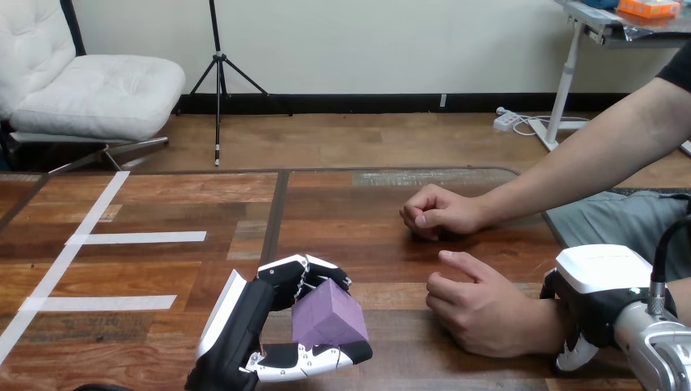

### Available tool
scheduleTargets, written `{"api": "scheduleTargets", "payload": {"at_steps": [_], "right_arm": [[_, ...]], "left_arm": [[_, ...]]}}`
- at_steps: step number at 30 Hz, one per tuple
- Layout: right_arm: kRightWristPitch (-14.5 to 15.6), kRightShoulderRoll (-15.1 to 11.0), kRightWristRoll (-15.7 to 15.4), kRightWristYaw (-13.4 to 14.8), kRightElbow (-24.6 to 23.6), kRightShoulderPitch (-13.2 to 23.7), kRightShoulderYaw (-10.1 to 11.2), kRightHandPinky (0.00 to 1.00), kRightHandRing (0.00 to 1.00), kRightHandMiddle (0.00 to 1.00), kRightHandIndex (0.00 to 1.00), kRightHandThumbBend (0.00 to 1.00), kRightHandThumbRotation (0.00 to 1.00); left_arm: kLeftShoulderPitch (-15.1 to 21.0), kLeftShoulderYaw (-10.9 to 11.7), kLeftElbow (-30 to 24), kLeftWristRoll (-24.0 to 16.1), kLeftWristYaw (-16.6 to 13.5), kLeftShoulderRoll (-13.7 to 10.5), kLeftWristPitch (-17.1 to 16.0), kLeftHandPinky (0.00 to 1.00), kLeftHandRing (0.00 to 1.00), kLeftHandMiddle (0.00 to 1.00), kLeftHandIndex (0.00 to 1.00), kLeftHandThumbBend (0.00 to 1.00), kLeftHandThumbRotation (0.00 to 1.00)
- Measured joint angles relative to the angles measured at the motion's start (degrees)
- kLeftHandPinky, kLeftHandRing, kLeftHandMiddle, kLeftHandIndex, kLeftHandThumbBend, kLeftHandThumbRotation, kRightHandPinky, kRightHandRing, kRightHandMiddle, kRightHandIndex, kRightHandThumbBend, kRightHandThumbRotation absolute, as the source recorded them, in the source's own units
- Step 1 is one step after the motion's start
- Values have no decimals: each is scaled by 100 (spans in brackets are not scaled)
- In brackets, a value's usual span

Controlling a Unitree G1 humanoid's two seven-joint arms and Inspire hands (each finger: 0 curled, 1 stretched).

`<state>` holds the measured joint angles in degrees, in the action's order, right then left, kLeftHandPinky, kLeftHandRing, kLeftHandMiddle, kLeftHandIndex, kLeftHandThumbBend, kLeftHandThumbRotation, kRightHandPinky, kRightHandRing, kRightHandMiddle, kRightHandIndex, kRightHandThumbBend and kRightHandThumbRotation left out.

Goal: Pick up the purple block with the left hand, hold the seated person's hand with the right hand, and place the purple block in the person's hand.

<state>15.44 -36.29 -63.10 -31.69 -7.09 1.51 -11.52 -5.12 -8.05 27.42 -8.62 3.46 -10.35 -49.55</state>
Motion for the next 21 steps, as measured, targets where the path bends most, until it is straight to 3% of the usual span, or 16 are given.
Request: {"api": "scheduleTargets", "payload": {"at_steps": [10, 21], "right_arm": [[-53, -1, 215, 250, 102, 7, 1, 27, 36, 46, 61, 67, 0], [-42, -1, 266, 324, 108, 7, 1, 33, 43, 49, 55, 72, 0]], "left_arm": [[0, 9, 0, 0, 0, 0, -21, 40, 46, 52, 55, 77, 11], [0, 14, 0, -2, 0, 0, -38, 41, 47, 53, 55, 77, 11]]}}
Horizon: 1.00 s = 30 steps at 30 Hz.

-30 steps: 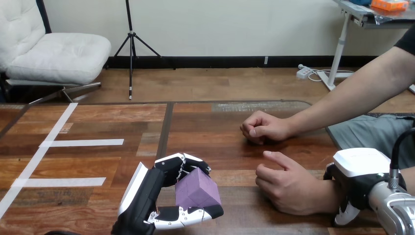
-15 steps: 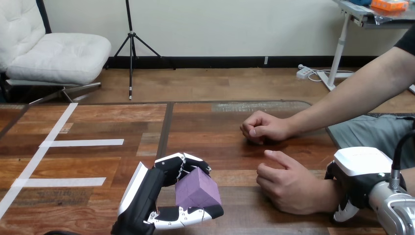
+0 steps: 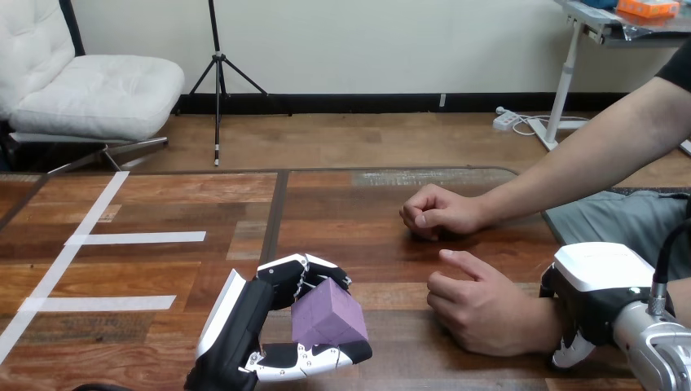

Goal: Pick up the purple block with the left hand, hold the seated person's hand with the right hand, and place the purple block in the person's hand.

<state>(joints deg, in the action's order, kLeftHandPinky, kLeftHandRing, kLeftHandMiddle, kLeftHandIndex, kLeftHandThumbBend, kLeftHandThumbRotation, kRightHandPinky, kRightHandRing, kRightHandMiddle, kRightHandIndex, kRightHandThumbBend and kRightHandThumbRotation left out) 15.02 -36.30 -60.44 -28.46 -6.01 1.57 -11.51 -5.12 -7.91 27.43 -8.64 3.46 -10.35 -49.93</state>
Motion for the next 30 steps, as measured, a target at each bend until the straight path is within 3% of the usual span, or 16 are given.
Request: {"api": "scheduleTargets", "payload": {"at_steps": [22, 30], "right_arm": [[37, -1, 343, 159, -22, 0, 55, 39, 48, 54, 56, 77, 0], [47, -2, 399, 159, -61, -4, 66, 36, 45, 52, 54, 76, 0]], "left_arm": [[0, 3, 2, 1, 0, 14, -7, 40, 46, 52, 54, 78, 11], [1, 3, 7, 11, 2, 32, -7, 40, 46, 52, 54, 78, 10]]}}
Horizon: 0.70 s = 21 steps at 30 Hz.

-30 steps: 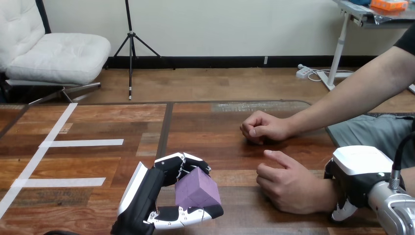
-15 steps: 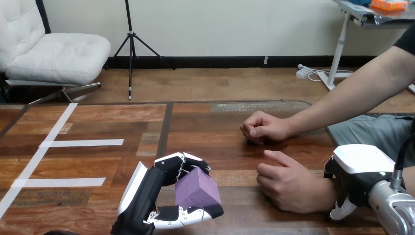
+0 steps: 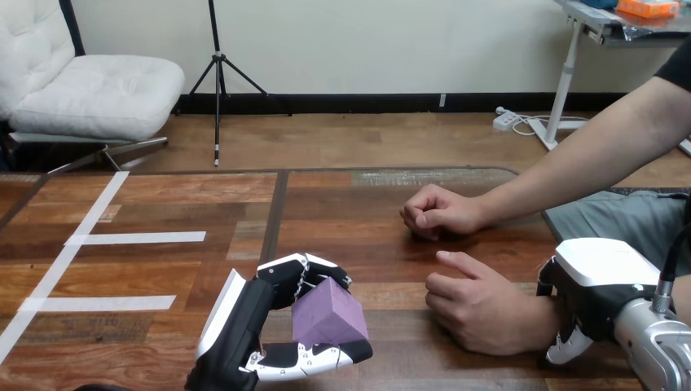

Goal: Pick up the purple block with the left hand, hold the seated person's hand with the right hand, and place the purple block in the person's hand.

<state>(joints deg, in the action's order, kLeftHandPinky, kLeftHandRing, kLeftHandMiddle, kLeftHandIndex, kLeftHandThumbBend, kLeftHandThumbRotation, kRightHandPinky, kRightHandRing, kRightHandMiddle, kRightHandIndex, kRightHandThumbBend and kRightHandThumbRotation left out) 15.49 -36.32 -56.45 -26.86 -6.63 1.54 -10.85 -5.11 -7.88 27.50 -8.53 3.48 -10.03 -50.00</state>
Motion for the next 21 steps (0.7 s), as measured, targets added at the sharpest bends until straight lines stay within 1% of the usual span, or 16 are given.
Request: {"api": "scheduleTargets", "payload": {"at_steps": [4, 8, 16, 21], "right_arm": [[-16, 0, 55, 47, -29, -18, 32, 34, 43, 49, 53, 79, 0], [-40, 0, 129, 117, -72, -47, 66, 35, 43, 50, 52, 78, 0], [-27, 0, 238, 127, -208, -72, 115, 37, 45, 51, 51, 75, 0], [-9, 0, 259, 109, -299, -78, 141, 37, 45, 52, 51, 76, 0]], "left_arm": [[0, 0, 0, 10, 9, 20, 0, 40, 46, 52, 54, 78, 10], [0, -1, 0, 12, 12, 46, 2, 40, 46, 52, 54, 79, 11], [3, -3, 0, 7, 12, 116, 3, 40, 46, 52, 54, 78, 10], [5, -4, 0, 7, 24, 145, 3, 40, 46, 52, 54, 79, 10]]}}
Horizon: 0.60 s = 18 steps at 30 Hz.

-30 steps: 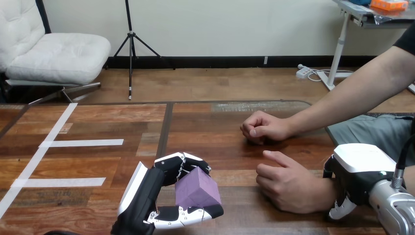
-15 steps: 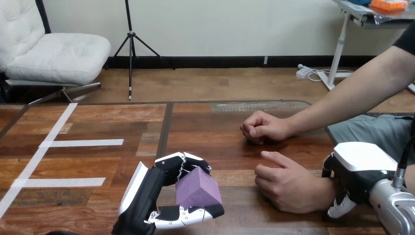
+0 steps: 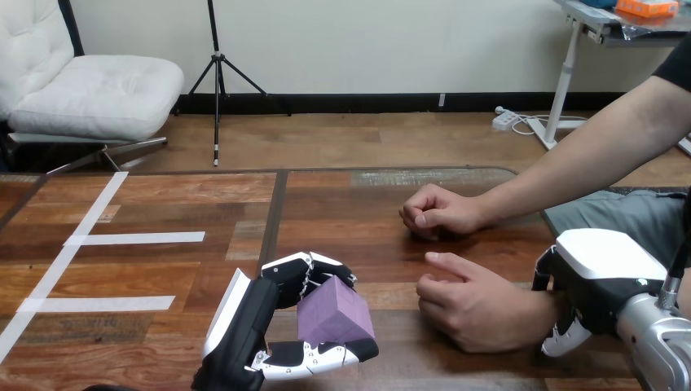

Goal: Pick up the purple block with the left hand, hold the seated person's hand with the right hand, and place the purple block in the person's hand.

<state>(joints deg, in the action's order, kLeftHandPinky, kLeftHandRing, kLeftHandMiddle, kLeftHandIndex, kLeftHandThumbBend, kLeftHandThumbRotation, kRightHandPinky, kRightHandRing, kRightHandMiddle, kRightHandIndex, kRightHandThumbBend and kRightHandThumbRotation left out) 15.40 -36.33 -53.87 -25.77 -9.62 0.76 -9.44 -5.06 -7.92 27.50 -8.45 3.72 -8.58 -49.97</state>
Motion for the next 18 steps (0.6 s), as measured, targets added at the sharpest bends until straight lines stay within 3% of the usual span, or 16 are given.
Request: {"api": "scheduleTargets", "payload": {"at_steps": [18], "right_arm": [[-81, -2, 28, -1, -347, -11, 73, 36, 45, 52, 52, 75, 0]], "left_arm": [[18, -2, 0, 1, 39, 65, 7, 40, 46, 52, 54, 79, 9]]}}
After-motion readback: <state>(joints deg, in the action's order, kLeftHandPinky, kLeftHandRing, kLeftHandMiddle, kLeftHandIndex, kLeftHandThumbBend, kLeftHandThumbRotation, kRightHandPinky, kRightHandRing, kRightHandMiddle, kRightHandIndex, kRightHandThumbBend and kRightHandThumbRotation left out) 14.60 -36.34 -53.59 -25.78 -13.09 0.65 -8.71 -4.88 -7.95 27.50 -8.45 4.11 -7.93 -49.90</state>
